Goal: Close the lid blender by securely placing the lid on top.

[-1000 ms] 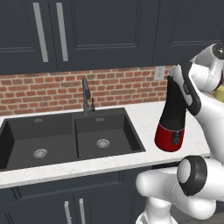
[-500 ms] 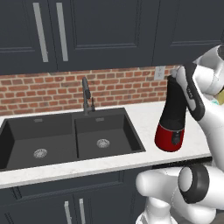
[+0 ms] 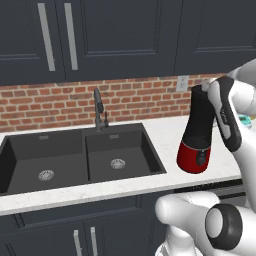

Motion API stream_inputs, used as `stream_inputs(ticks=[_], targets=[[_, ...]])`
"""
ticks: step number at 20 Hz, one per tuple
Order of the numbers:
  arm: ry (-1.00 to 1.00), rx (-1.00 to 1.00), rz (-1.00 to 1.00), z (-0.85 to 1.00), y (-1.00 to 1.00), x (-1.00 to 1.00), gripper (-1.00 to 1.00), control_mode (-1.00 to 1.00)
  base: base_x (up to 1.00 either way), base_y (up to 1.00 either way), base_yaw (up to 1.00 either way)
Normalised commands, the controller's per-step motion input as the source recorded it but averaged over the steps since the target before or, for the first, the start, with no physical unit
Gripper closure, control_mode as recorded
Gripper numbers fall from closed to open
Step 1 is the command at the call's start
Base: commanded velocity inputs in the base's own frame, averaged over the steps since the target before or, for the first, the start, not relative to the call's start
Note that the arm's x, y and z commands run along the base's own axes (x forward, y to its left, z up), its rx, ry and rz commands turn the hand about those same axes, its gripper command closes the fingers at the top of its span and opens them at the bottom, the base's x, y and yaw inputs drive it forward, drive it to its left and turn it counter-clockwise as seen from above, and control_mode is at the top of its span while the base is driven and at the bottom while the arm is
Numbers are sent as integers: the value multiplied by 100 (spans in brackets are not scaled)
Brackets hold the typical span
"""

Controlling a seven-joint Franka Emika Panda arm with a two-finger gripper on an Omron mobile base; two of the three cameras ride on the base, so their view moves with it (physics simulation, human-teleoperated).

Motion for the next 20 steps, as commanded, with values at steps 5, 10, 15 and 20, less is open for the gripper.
stream_inputs(ticks=[5,10,15,20], targets=[[-6,0,0,24,0,-43,-100,-100,0,0,0],[-4,0,0,29,0,-53,-100,-100,0,0,0],[0,0,0,24,0,-66,-100,-100,0,0,0],[0,0,0,5,-1,-85,-100,-100,0,0,0]])
